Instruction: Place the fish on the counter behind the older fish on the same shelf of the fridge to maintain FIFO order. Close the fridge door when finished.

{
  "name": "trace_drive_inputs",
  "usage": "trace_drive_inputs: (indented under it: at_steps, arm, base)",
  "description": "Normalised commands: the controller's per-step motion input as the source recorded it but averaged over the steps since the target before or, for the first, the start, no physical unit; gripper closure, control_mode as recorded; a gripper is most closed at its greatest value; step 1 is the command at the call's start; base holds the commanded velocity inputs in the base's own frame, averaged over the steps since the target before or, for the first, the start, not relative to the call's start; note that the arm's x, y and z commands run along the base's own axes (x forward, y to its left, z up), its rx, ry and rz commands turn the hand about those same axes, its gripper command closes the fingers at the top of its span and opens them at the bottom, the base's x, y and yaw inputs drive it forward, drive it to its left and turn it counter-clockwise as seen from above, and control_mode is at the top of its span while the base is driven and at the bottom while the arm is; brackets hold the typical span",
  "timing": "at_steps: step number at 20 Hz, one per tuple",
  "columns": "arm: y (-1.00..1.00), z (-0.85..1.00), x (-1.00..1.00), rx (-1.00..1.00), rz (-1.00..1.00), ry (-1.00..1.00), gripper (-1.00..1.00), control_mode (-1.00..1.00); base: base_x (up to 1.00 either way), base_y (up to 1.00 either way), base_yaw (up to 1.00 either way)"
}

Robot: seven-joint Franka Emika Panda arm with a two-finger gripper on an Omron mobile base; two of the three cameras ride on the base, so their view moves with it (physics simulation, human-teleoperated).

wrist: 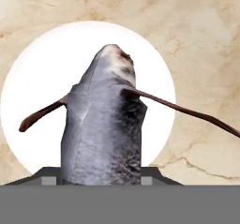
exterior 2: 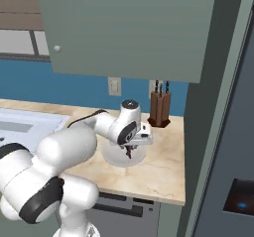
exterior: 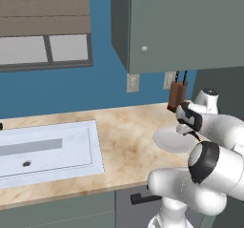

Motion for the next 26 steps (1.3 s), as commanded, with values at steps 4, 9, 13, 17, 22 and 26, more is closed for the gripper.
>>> trace_drive_inputs:
  at_steps: [4, 9, 13, 17, 22, 26]
  arm:
    - [0.52, 0.98, -0.51, 0.00, 0.00, -0.01, 1.00, -1.00]
    - [0.73, 0.82, -0.40, 0.00, 0.00, 0.00, 1.00, -1.00]
    - [0.65, 0.69, -0.43, 0.00, 0.00, 0.00, 1.00, -1.00]
    - [0.42, 0.51, -0.59, 0.00, 0.00, 0.00, 1.00, -1.00]
    - [0.07, 0.45, -0.66, 0.00, 0.03, -0.02, 1.00, -1.00]
    - [0.01, 0.40, -0.62, 0.00, 0.03, -0.06, 1.00, -1.00]
  base:
    - [0.00, 0.00, 0.00]
    - [0.00, 0.00, 0.00]
    - [0.00, 0.00, 0.00]
    - [0.00, 0.00, 0.00]
    - [0.00, 0.00, 0.00]
    - [0.00, 0.00, 0.00]
